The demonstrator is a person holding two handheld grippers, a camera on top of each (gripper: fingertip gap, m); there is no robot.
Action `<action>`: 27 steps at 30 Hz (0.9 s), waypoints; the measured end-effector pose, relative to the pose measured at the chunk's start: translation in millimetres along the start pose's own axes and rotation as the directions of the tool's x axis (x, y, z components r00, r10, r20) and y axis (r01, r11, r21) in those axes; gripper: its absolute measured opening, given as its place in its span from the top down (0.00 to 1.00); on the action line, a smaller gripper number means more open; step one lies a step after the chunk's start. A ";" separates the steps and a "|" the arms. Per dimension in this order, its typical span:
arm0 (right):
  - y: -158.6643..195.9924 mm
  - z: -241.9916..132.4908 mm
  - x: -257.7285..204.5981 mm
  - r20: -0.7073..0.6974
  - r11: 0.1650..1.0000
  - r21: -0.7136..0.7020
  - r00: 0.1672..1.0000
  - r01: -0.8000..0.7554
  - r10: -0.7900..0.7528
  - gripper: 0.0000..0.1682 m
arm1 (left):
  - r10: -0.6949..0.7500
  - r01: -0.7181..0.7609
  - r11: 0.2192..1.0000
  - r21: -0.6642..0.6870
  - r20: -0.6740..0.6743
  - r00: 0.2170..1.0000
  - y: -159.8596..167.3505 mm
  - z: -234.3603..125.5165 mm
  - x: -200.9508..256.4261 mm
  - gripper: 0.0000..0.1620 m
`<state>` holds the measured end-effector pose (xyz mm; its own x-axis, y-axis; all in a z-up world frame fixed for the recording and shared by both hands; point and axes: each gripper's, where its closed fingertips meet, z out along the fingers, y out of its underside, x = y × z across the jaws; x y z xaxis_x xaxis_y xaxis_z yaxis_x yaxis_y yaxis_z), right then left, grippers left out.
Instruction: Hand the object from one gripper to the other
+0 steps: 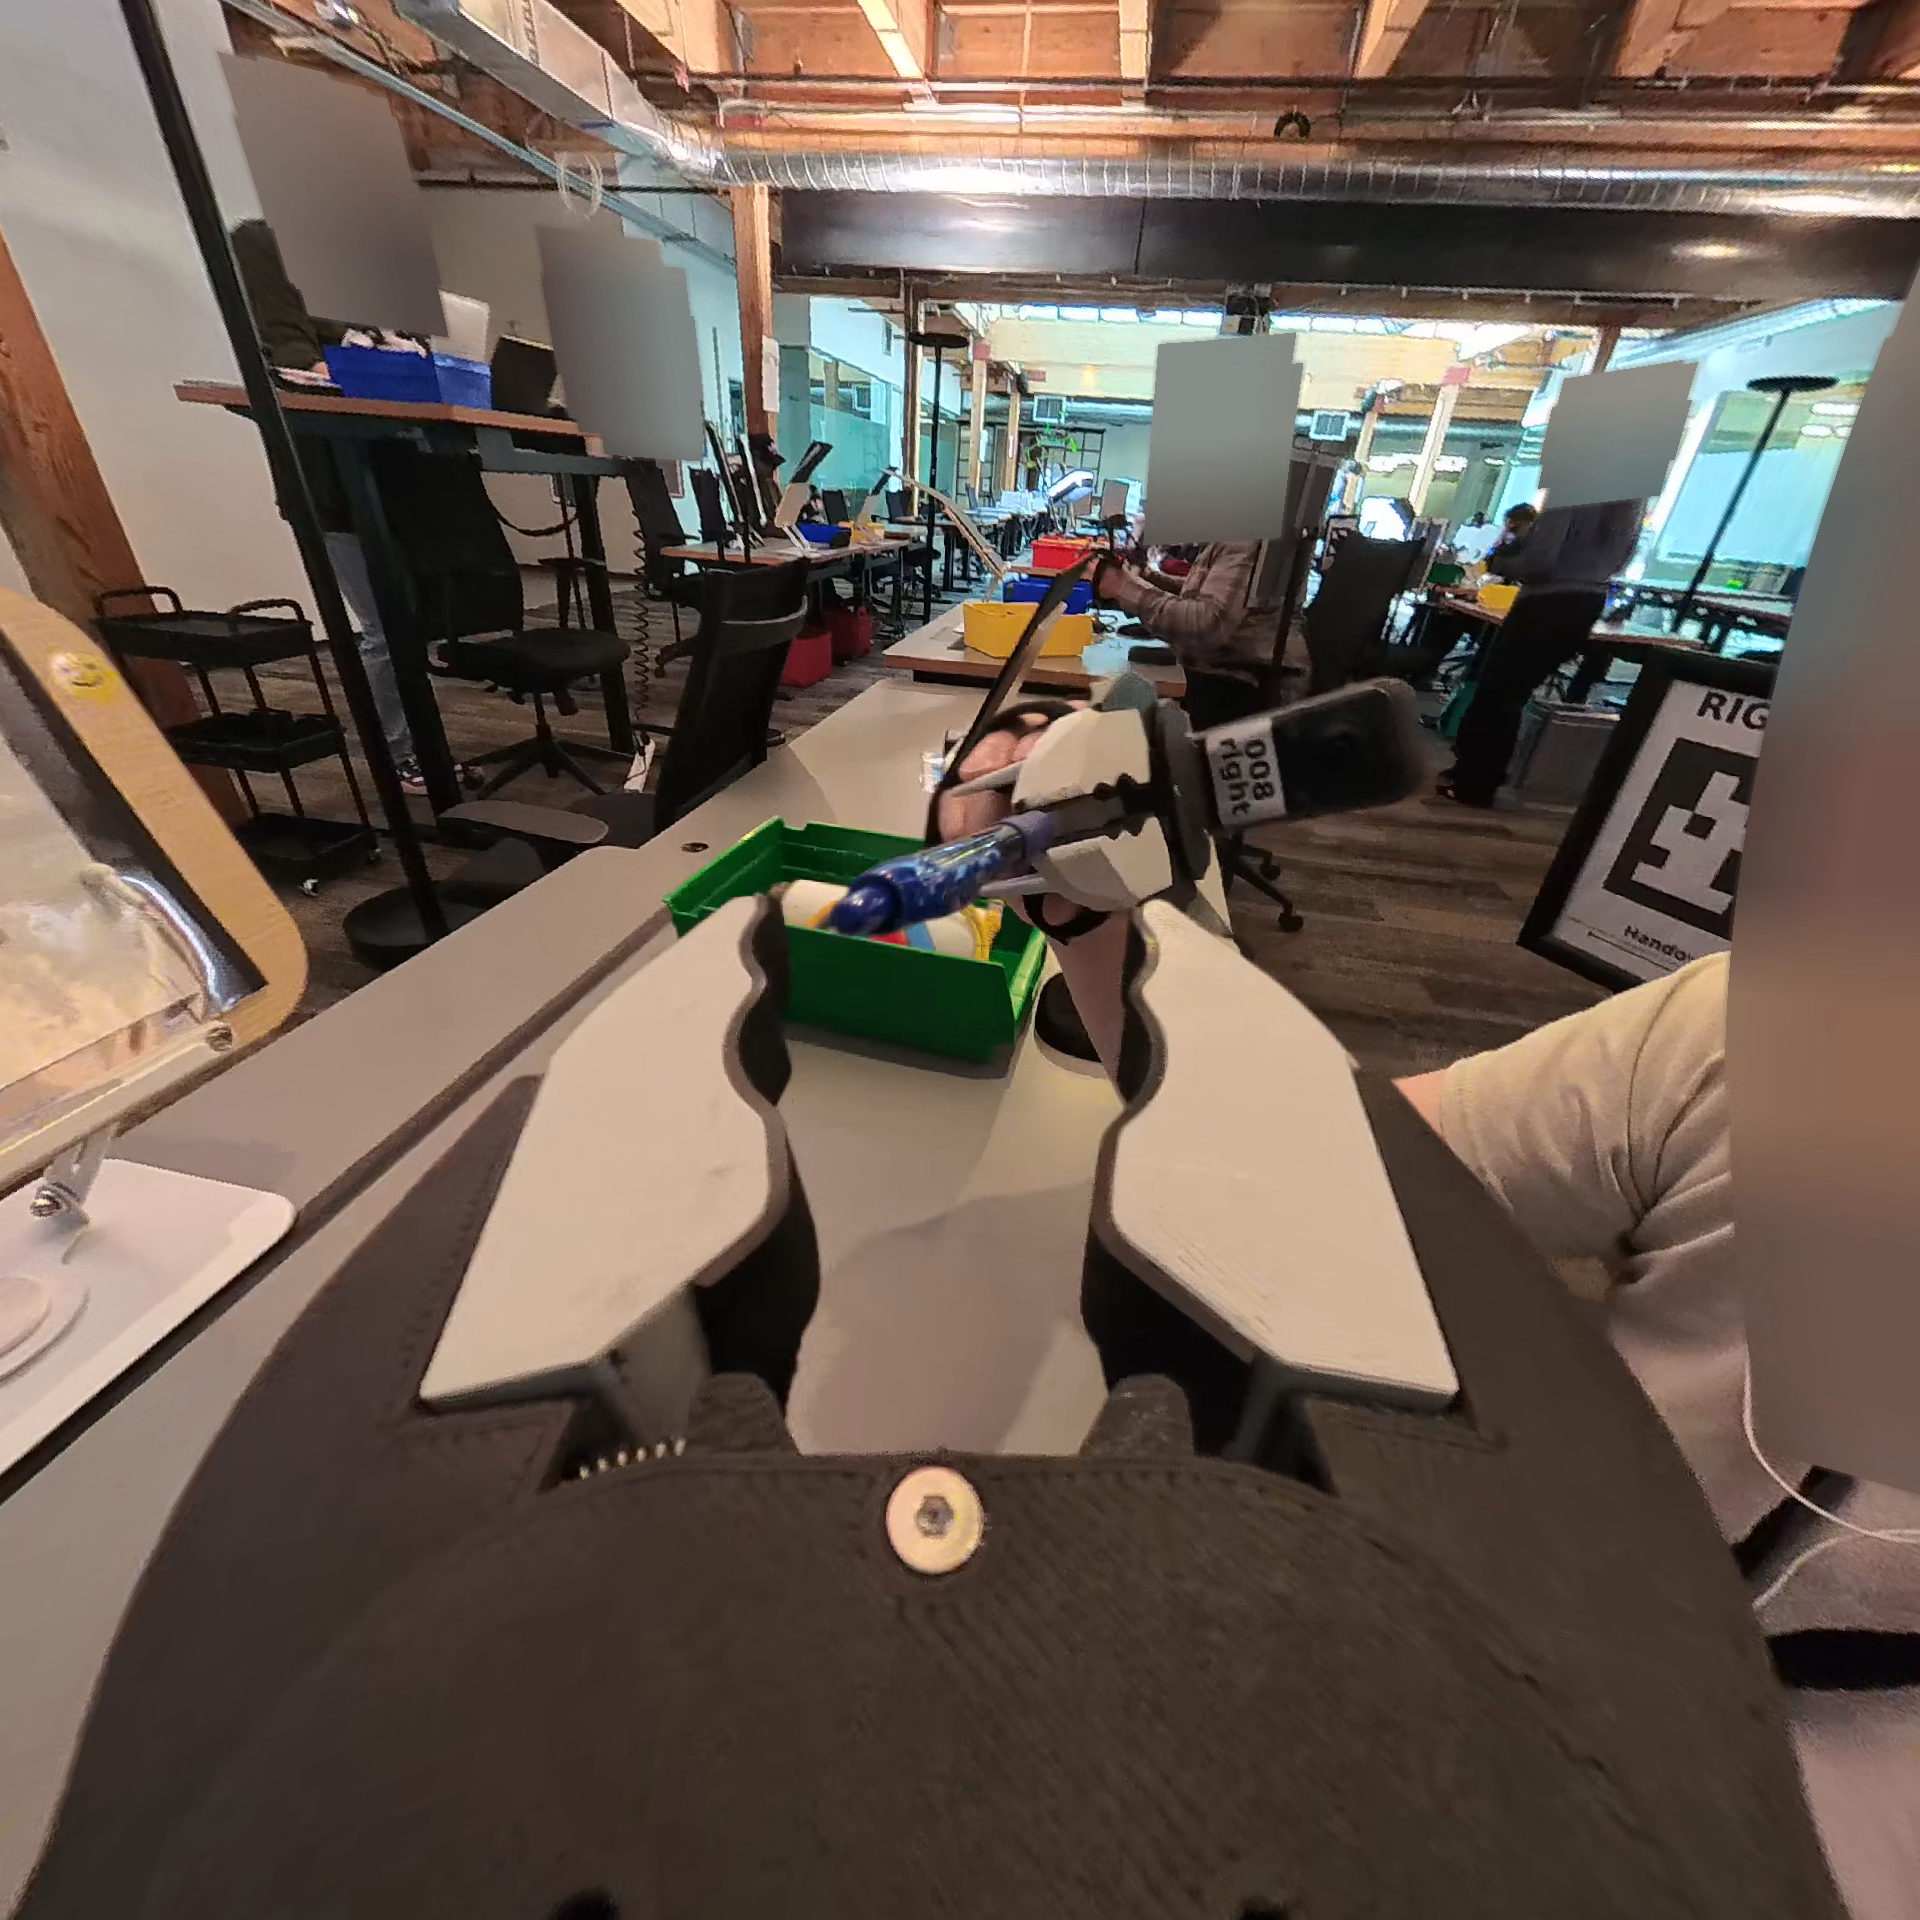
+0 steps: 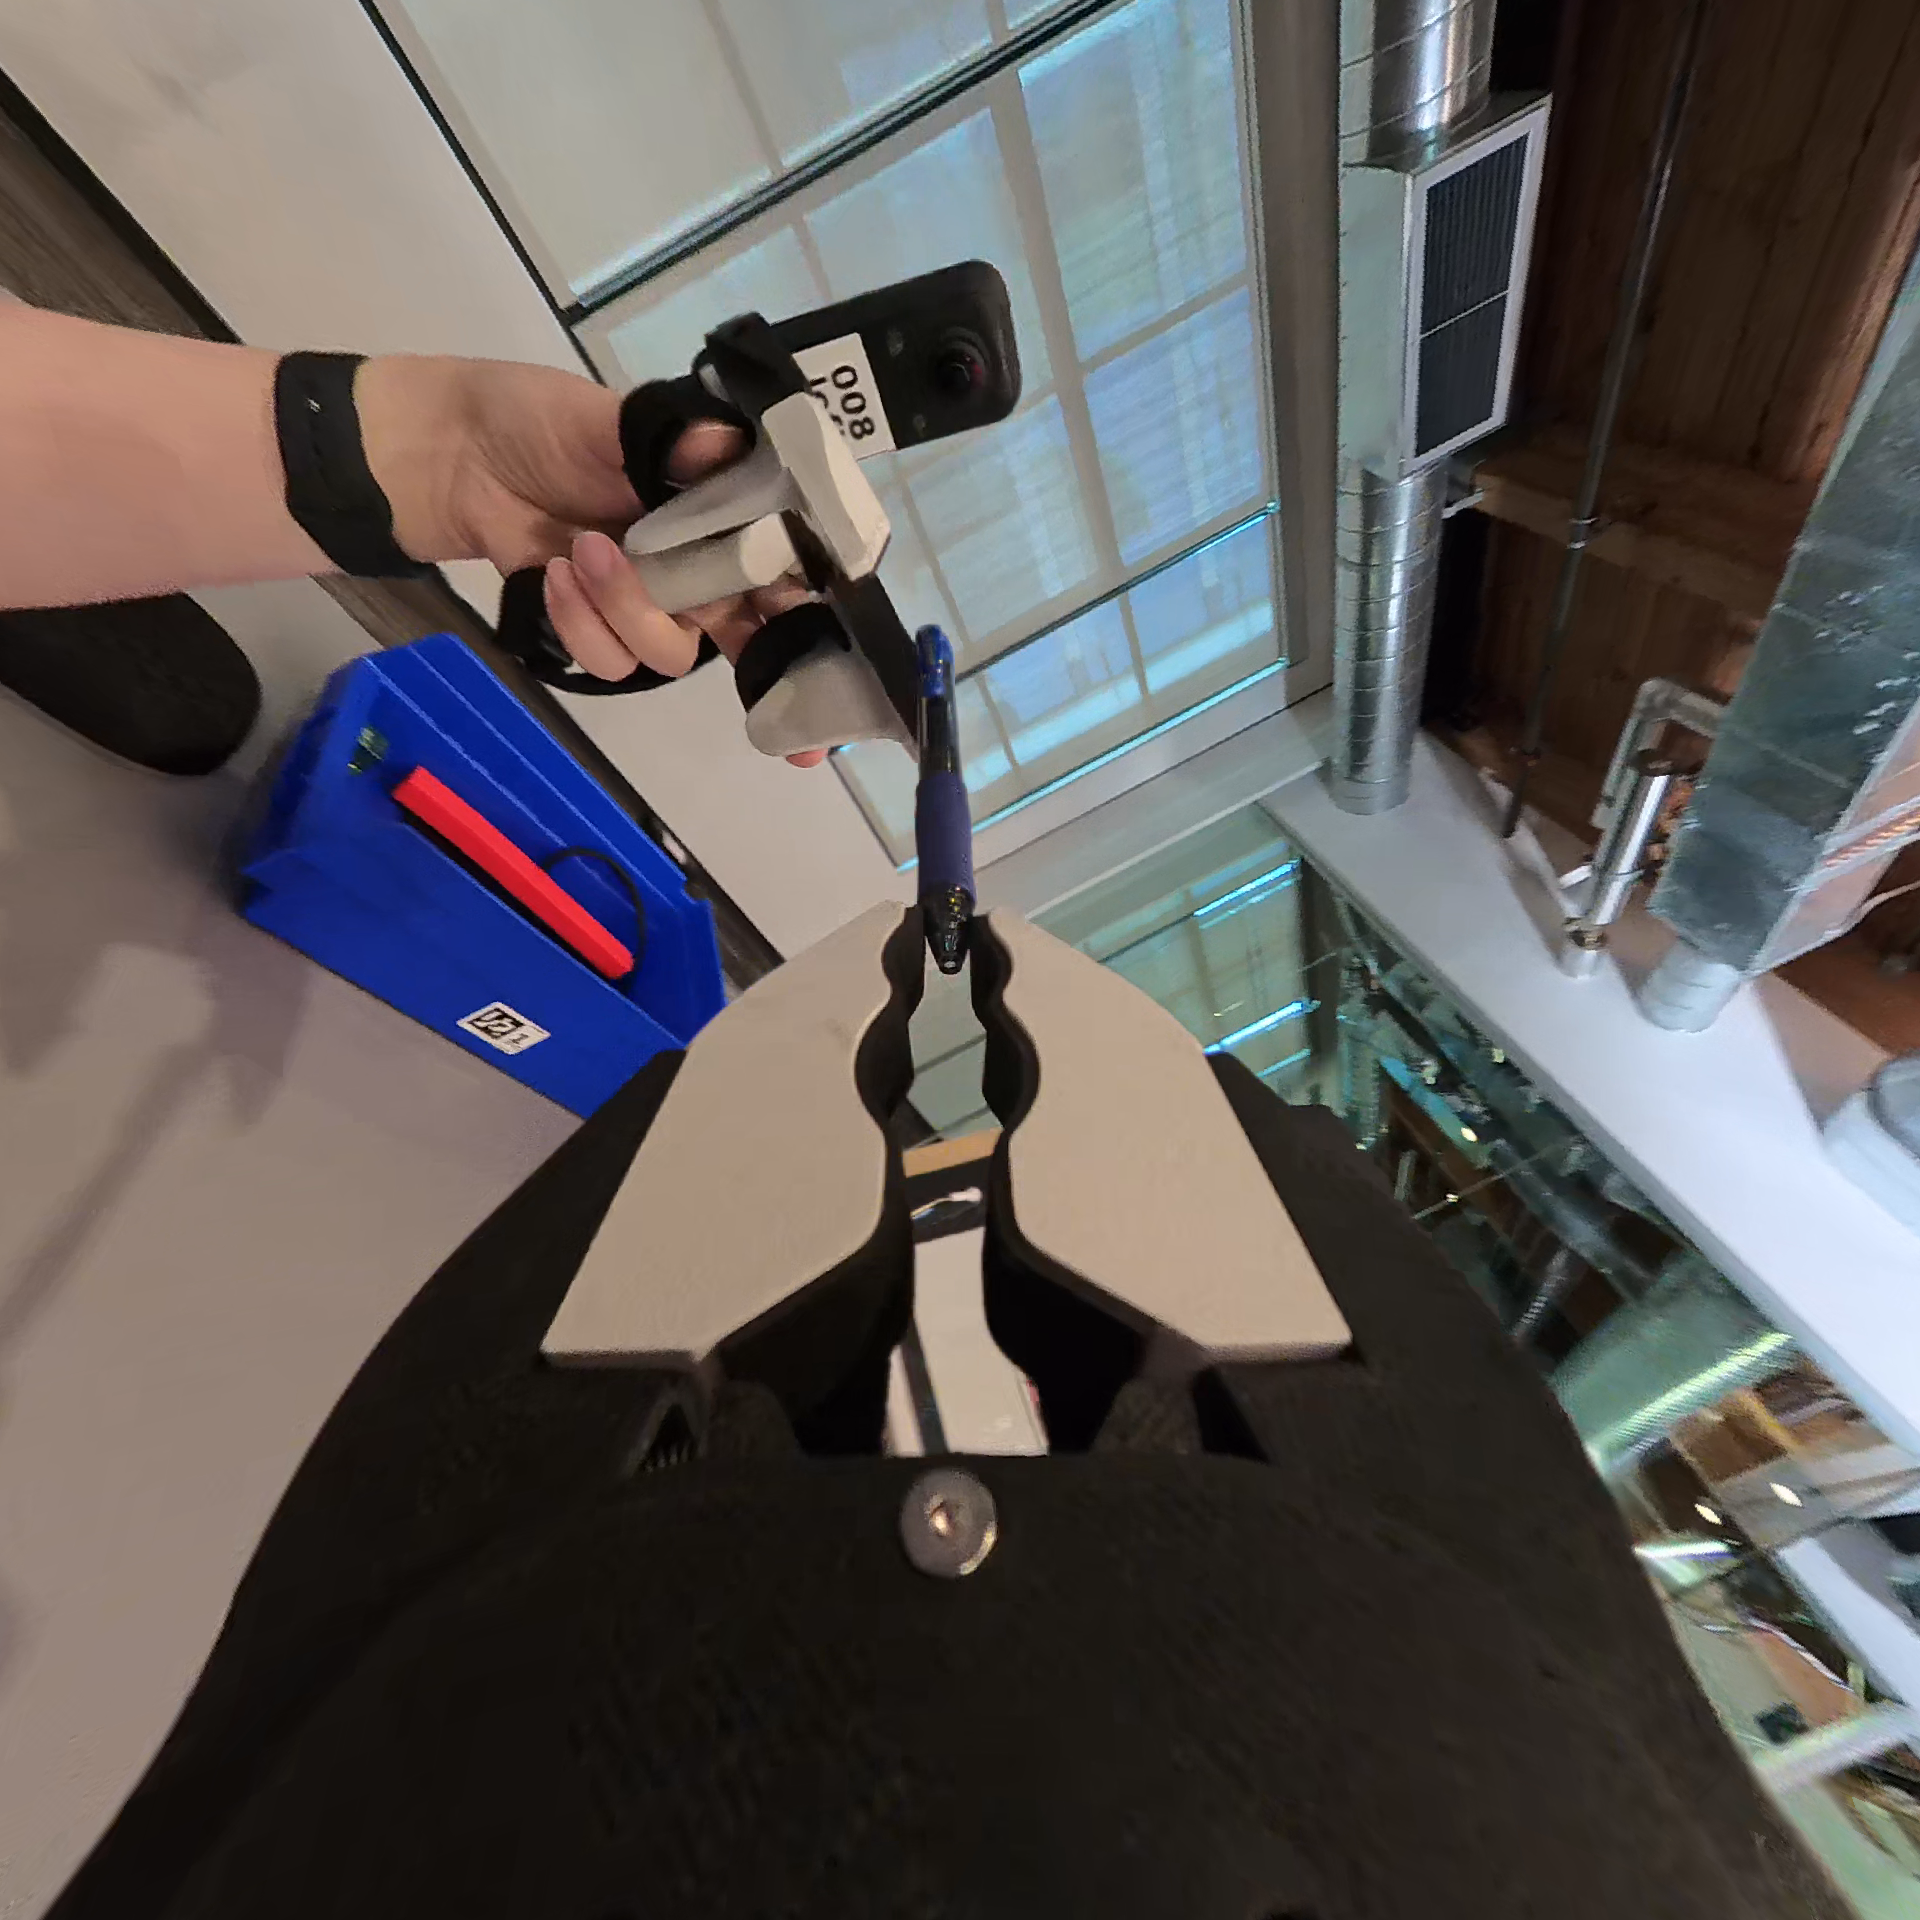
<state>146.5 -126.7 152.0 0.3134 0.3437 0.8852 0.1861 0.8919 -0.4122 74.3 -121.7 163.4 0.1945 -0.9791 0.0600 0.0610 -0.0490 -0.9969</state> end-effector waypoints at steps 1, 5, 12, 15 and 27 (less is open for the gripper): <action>-1.3 -0.2 1.2 -0.013 1.000 -0.005 1.000 0.020 -0.020 0.94 | 0.007 -0.007 1.000 0.010 0.012 1.000 -1.9 -3.0 -2.1 0.62; -2.3 -1.4 8.9 -0.073 0.996 -0.042 0.994 0.082 -0.085 0.94 | 0.020 -0.027 0.997 0.078 0.090 0.996 -15.8 -23.5 -15.2 0.59; 0.7 -4.8 29.5 -0.242 0.974 -0.125 0.946 0.191 -0.216 0.95 | -0.122 0.010 0.938 0.347 0.302 0.945 -55.9 -79.8 -50.3 0.62; 4.3 -0.9 31.6 -0.302 0.951 -0.176 0.906 0.253 -0.297 0.95 | -0.197 0.054 0.900 0.432 0.296 0.935 -63.5 -85.7 -52.9 0.63; 8.0 31.6 -0.2 -0.326 0.914 -0.183 0.855 0.362 -0.404 0.95 | -0.296 0.186 0.886 0.424 0.210 0.932 -46.5 -42.0 -58.0 0.72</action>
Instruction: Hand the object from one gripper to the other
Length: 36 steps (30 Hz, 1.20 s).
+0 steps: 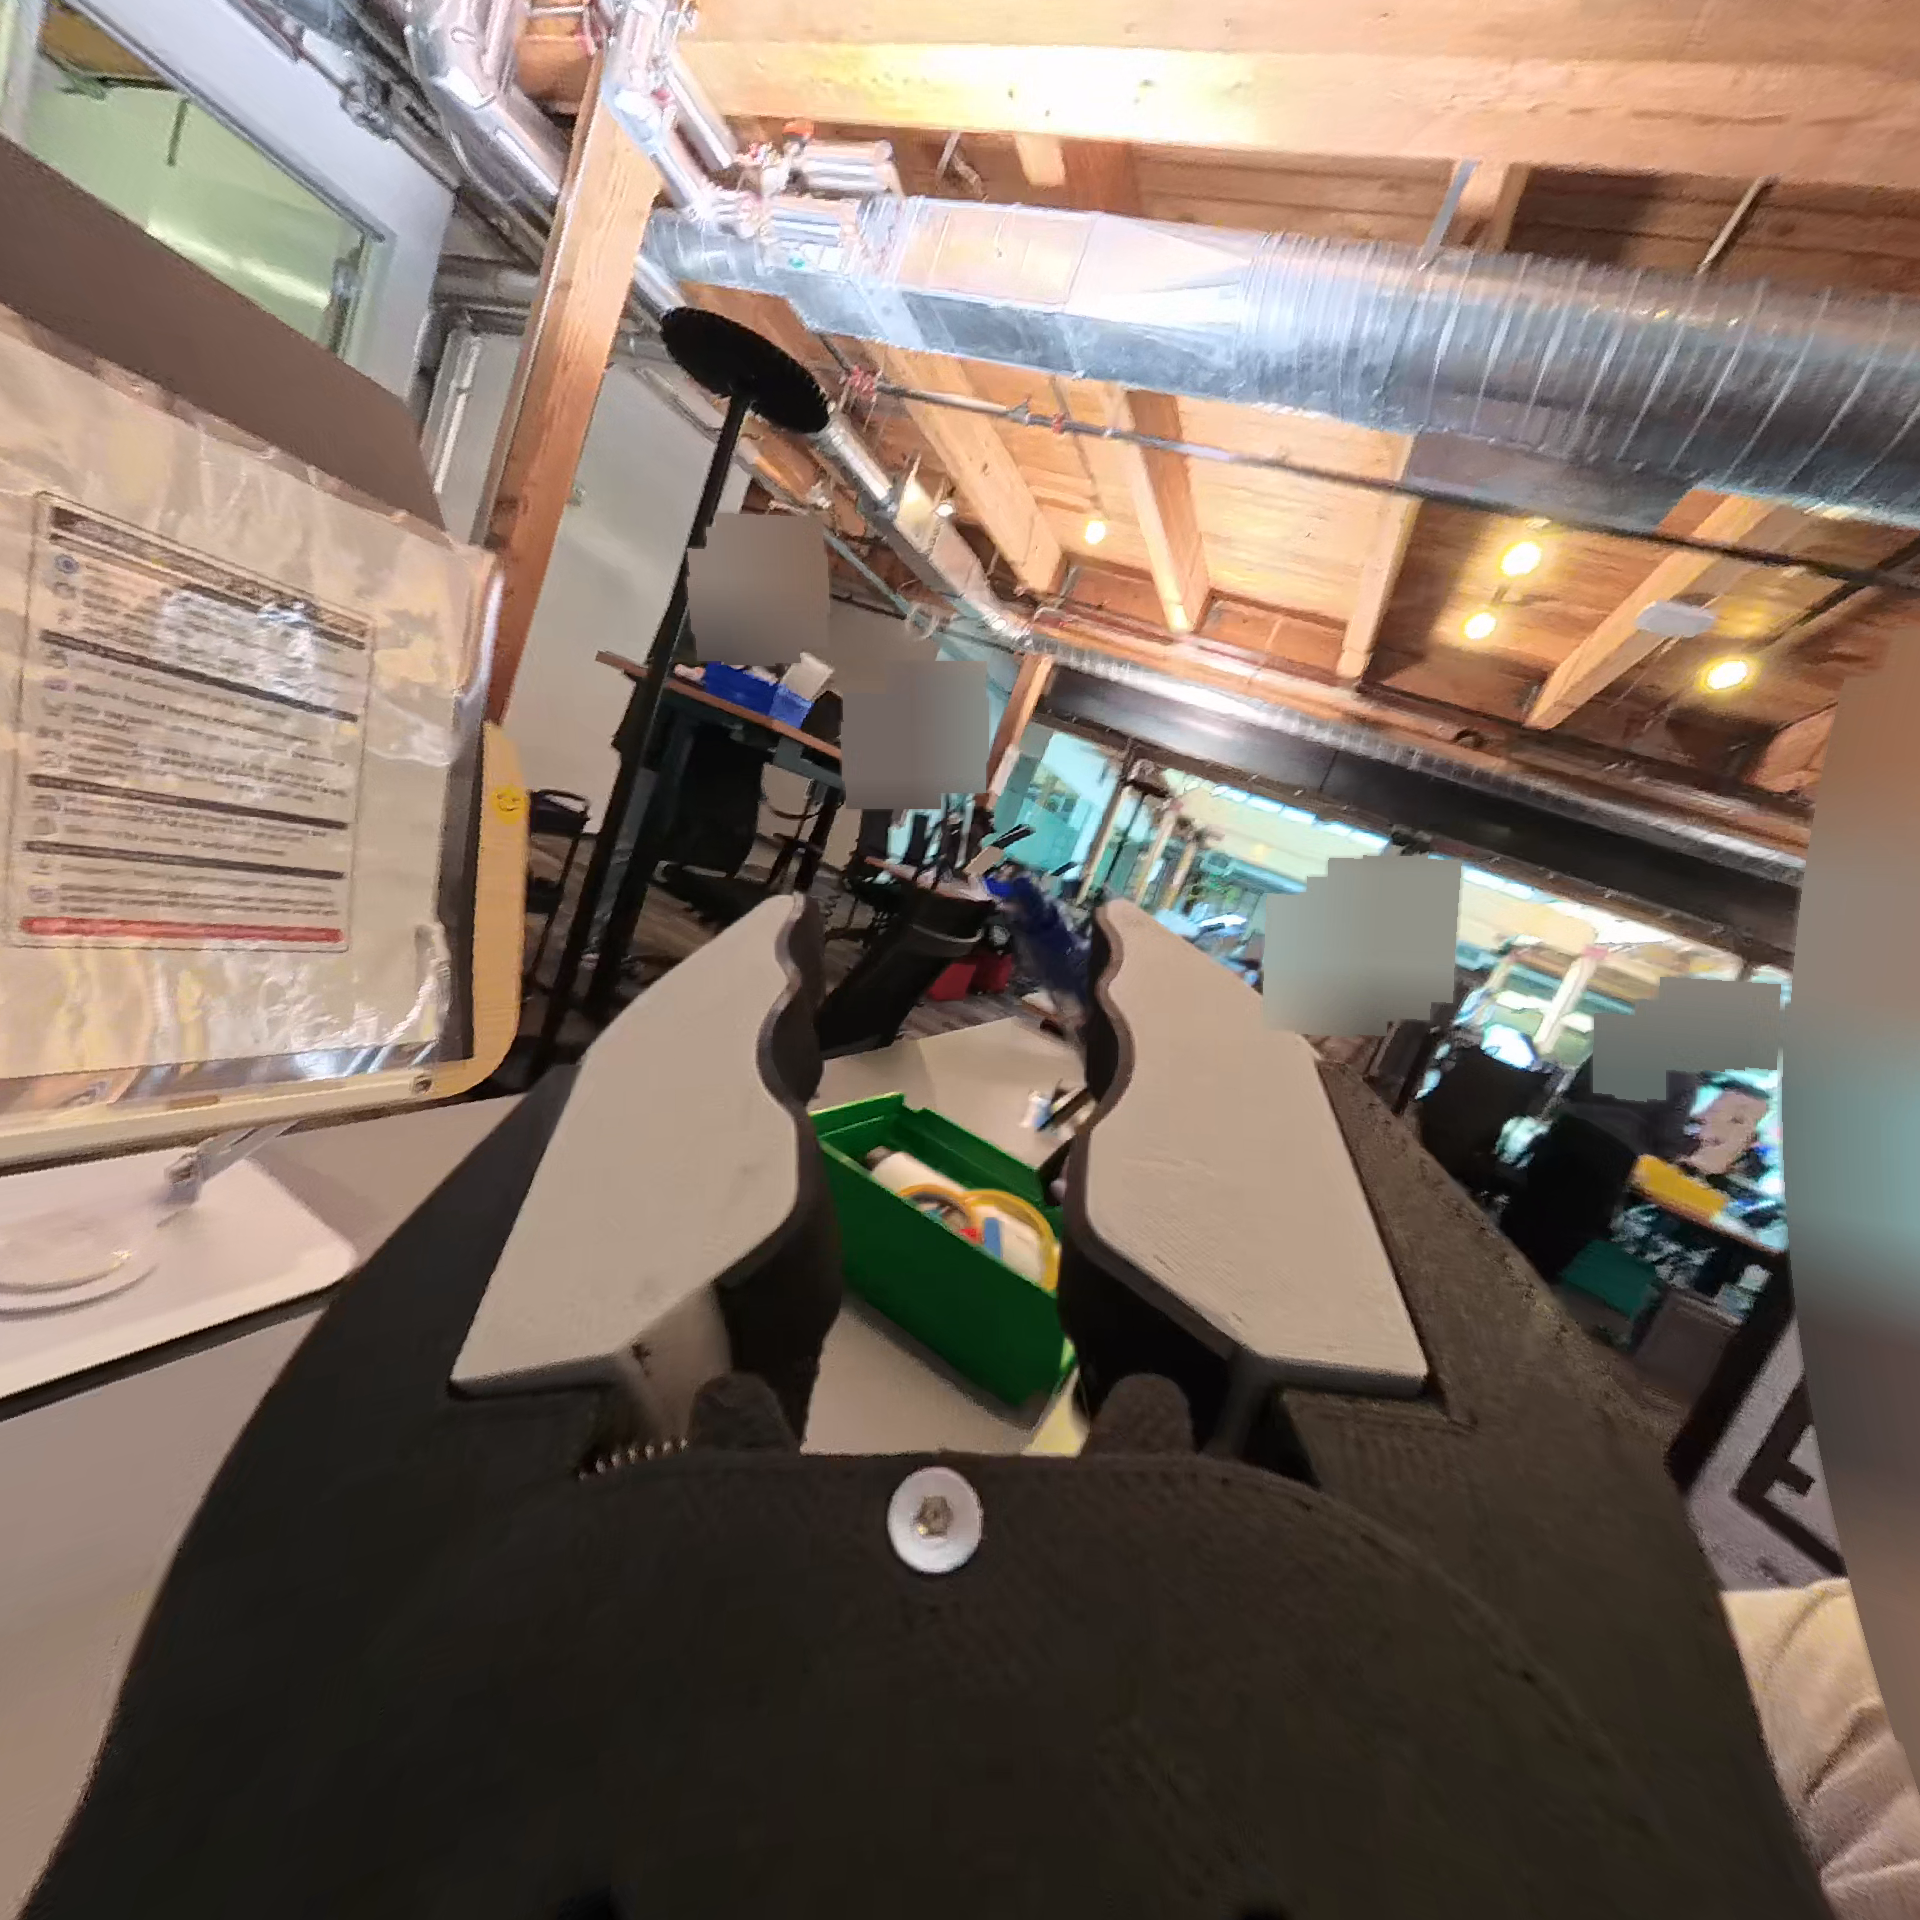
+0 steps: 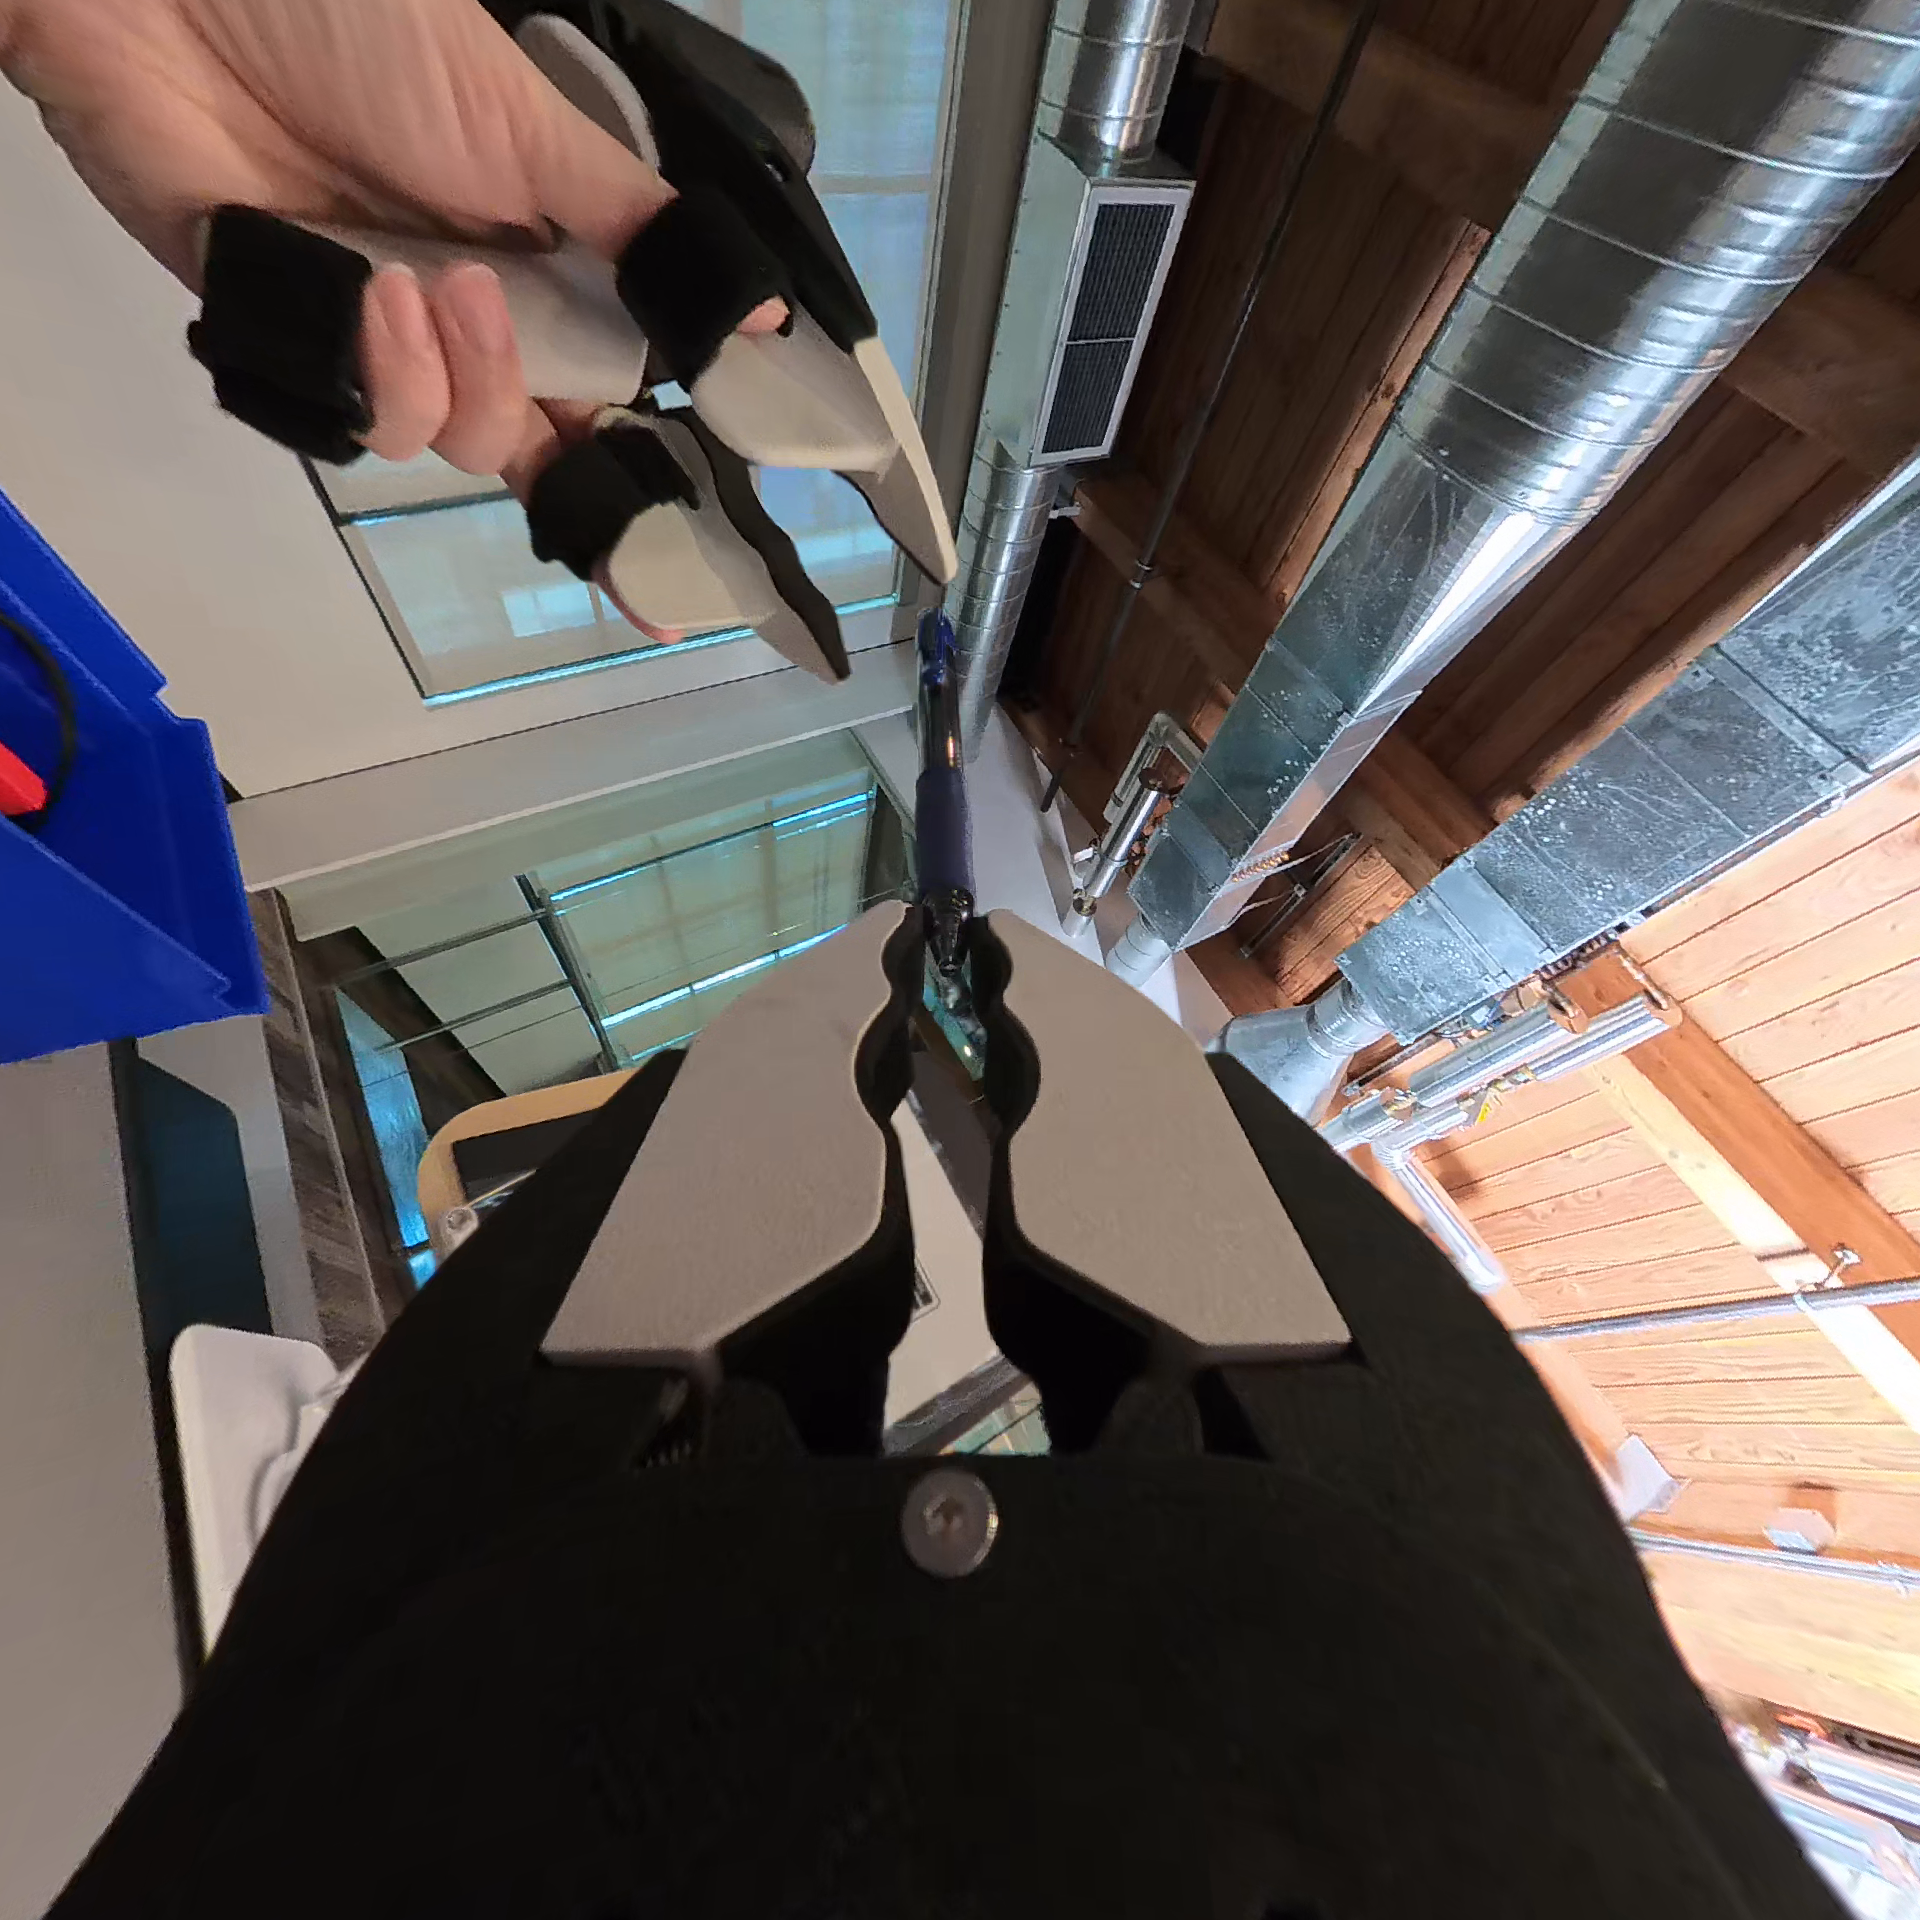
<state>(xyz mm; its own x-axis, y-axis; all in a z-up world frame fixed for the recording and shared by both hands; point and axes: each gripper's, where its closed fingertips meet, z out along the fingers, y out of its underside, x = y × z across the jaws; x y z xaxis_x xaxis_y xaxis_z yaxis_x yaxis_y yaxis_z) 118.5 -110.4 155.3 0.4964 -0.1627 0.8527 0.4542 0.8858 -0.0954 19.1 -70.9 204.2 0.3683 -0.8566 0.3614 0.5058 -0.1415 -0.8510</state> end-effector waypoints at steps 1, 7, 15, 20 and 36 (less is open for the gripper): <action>-0.2 0.7 -1.7 0.006 1.000 0.000 1.000 -0.004 0.004 0.95 | -0.021 0.021 0.999 0.024 -0.028 0.999 -2.6 0.0 2.2 0.74; -0.4 1.6 -4.6 0.015 1.000 -0.003 1.000 0.000 0.000 0.95 | 0.004 -0.004 1.000 -0.007 -0.031 1.000 2.5 2.0 1.0 0.80; 0.5 2.8 -9.3 0.036 1.000 -0.005 0.999 -0.004 0.004 0.95 | 0.039 -0.038 0.999 0.022 -0.060 0.997 0.0 0.7 6.2 0.96; 4.2 4.8 -12.6 0.029 1.000 -0.011 1.000 0.006 -0.005 0.95 | 0.037 -0.029 0.998 0.059 -0.129 0.991 -4.2 -0.9 15.9 0.97; 25.6 13.2 -41.5 0.159 0.944 -0.039 0.930 -0.328 0.330 0.86 | 0.202 -0.202 0.979 0.037 -0.022 0.979 -7.1 -5.5 7.8 0.97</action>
